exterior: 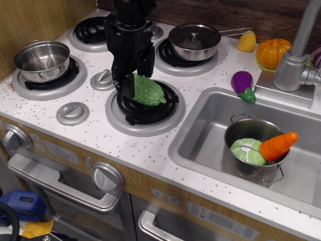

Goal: Put green squash in pot or pan

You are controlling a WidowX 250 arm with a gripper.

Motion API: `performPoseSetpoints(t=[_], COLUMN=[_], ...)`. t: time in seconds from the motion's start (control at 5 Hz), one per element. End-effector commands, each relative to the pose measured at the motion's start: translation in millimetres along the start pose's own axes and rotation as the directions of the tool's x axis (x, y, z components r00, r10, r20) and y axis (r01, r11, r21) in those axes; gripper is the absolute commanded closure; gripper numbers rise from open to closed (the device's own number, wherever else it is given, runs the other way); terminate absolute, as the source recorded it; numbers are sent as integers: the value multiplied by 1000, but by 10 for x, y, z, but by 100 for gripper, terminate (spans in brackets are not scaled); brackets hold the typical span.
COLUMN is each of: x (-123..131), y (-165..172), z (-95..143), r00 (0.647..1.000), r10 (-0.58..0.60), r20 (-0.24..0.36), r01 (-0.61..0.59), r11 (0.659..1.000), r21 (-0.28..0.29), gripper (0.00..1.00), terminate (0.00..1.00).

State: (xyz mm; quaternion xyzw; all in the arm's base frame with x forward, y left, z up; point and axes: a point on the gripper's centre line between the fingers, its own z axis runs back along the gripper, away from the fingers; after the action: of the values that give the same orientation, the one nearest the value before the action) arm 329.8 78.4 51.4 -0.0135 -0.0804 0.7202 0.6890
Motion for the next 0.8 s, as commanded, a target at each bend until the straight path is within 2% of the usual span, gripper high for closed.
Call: performPoseSetpoints(t=[0.0, 0.2, 0.4, 0.6], x=[107, 103, 91, 239], y=[-56, -38, -19, 18], z=[-40, -125, -152, 19], r00=[1000, 999, 999, 999], r10=[1, 8, 17, -26], r20=[-29, -44, -32, 31], r01=[-3, -12, -20, 27], r11=[998, 996, 996, 999], r21=[-62, -85, -84, -33], gripper=[0, 0, 100, 100], terminate=[0, 0, 0, 0])
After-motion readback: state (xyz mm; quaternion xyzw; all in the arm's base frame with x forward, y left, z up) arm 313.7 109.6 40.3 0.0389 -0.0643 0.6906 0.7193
